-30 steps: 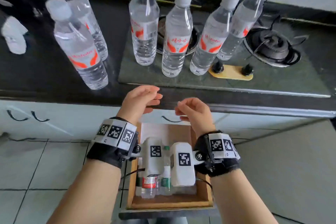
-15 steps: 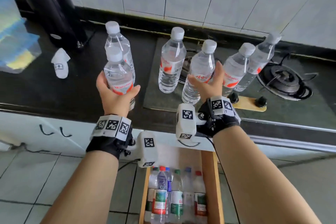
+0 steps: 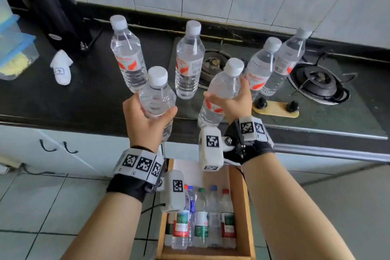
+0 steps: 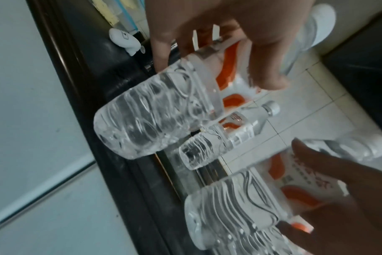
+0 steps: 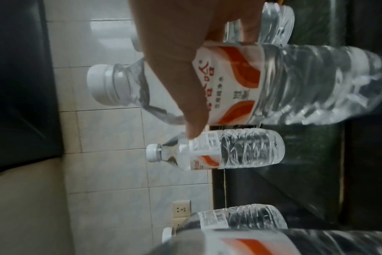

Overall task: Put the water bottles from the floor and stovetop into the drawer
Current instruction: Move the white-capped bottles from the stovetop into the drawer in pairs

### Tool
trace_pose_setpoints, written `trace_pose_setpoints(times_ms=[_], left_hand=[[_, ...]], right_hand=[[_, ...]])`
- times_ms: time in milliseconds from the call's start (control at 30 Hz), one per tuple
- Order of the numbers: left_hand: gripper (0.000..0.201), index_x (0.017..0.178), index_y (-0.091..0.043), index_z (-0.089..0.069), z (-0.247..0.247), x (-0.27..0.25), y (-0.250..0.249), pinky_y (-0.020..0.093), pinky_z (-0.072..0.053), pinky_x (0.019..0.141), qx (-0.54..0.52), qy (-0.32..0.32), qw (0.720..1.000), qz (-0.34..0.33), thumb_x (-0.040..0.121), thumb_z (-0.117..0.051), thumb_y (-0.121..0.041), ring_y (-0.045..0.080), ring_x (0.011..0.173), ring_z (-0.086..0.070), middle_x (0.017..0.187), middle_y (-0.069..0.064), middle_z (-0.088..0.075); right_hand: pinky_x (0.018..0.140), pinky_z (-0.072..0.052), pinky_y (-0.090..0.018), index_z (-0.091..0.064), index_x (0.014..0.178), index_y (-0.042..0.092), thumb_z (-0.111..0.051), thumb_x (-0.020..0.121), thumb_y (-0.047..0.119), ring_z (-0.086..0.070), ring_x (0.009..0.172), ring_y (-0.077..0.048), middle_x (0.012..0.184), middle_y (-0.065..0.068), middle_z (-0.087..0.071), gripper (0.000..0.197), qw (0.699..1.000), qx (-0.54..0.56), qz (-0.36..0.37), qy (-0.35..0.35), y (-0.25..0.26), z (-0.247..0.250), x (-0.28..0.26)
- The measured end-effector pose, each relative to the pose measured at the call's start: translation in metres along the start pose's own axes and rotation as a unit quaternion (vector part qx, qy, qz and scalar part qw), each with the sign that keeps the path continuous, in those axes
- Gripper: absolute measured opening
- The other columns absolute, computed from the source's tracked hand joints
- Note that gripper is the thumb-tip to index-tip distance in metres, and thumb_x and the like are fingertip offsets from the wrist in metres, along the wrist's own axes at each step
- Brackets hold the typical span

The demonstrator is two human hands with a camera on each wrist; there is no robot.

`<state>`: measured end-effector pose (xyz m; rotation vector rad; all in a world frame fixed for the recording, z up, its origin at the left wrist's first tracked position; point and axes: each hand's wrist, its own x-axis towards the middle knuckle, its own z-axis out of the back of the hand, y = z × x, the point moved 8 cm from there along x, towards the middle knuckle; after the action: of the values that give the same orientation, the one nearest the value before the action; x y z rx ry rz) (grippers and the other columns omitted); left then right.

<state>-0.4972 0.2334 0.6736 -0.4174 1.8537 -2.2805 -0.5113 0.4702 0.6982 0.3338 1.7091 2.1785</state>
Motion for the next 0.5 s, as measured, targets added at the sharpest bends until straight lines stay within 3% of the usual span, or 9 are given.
trace_pose_setpoints(times_ms=[100,200,300,400,500], left_hand=[[0.051,0.096,-0.032,-0.052,-0.016,-0.027,-0.003,0.008,-0.045,0.075,-0.065,0.058,0.996,-0.005,0.056,-0.083,-0.024,-0.008,0.092,-0.055,0.105,-0.007,-0.048],[0.053,0.097,-0.030,-0.055,-0.046,-0.056,0.017,0.011,-0.047,0.072,-0.104,0.147,0.983,0.039,0.049,-0.077,-0.038,-0.005,0.086,-0.061,0.101,-0.003,-0.062],[0.058,0.098,-0.029,-0.055,-0.077,-0.092,0.063,0.013,-0.050,0.071,-0.078,0.207,0.970,0.101,0.046,-0.077,-0.038,-0.006,0.083,-0.063,0.094,-0.011,-0.066],[0.057,0.094,-0.029,-0.056,-0.102,-0.129,0.134,0.026,-0.053,0.077,-0.044,0.228,0.955,0.185,0.044,-0.083,-0.033,0.006,0.091,-0.066,0.097,-0.006,-0.068],[0.089,0.112,-0.031,-0.050,-0.119,-0.162,0.209,0.045,-0.052,0.089,0.006,0.235,0.932,0.276,0.033,-0.086,-0.048,0.021,0.106,-0.062,0.115,0.000,-0.063]], right_hand=[[0.096,-0.049,-0.041,-0.052,0.116,0.019,-0.084,0.048,0.033,-0.059,0.110,-0.019,0.115,-0.002,-0.063,0.076,0.999,0.047,0.008,0.019,-0.021,0.016,-0.024],[0.082,-0.054,-0.029,-0.057,0.106,0.017,-0.082,0.051,0.023,-0.066,0.095,-0.011,0.100,0.002,-0.067,0.062,0.994,0.062,-0.022,0.082,-0.059,0.031,-0.044],[0.067,-0.056,-0.024,-0.056,0.108,0.016,-0.085,0.050,0.022,-0.066,0.085,-0.004,0.097,0.005,-0.067,0.065,0.989,0.007,-0.070,0.131,-0.115,0.038,-0.058],[0.086,-0.054,-0.036,-0.055,0.112,0.015,-0.084,0.040,0.040,-0.065,0.101,-0.015,0.105,0.001,-0.067,0.082,0.982,-0.060,-0.120,0.131,-0.190,0.043,-0.071],[0.092,-0.052,-0.044,-0.053,0.116,0.022,-0.083,0.037,0.046,-0.062,0.107,-0.021,0.112,0.001,-0.066,0.088,0.967,-0.112,-0.185,0.134,-0.272,0.045,-0.084]])
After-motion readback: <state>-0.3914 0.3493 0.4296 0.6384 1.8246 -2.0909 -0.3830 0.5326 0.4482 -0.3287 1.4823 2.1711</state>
